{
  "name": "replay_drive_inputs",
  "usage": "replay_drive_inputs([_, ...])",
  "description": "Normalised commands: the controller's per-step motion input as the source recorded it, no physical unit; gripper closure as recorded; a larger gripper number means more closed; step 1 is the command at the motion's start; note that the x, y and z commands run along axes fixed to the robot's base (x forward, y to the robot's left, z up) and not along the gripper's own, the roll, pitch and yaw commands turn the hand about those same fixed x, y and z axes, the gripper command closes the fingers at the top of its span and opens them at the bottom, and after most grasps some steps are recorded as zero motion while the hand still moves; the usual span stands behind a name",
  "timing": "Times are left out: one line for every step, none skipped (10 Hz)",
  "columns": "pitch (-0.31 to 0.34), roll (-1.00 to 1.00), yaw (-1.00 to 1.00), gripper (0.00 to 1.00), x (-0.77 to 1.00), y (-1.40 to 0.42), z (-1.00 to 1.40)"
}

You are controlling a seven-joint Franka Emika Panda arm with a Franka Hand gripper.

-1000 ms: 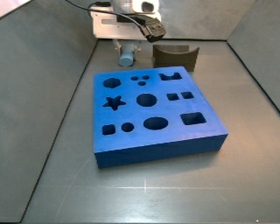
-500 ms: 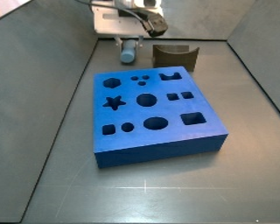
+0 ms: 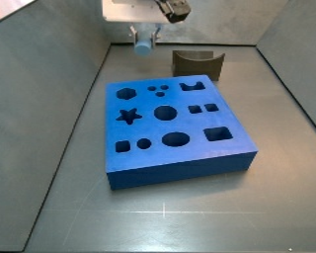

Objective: Pick up the oval object. Move up. Place the oval object on the fixture. Regrasp the oval object. Move to above the board. Insert the oval object.
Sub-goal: Place the oval object on the fixture.

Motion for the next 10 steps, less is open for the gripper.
replay_drive_inputs([0.016, -0.02, 0.0, 1.0, -0.01, 0.0, 1.0])
replay_drive_inputs([0.019, -0.04, 0.01, 1.0, -0.01, -0.01, 1.0])
replay_drive_inputs([0.018, -0.05, 0.01, 1.0, -0.02, -0.01, 1.0])
replay_drive_inputs([0.015, -0.06, 0.02, 1.0, -0.02, -0.01, 1.0])
replay_drive_inputs([0.013, -0.08, 0.02, 1.0, -0.02, -0.01, 1.0])
replay_drive_inputs([0.011, -0.09, 0.01, 1.0, -0.02, -0.01, 1.0])
replay_drive_inputs([0.012, -0.1, 0.0, 1.0, -0.02, -0.01, 0.92])
replay_drive_inputs([0.014, -0.11, 0.0, 1.0, -0.02, -0.01, 0.81])
replay_drive_inputs([0.021, -0.13, -0.01, 1.0, -0.01, 0.0, 0.55])
replay_drive_inputs([0.029, -0.14, -0.01, 1.0, 0.0, 0.0, 0.44])
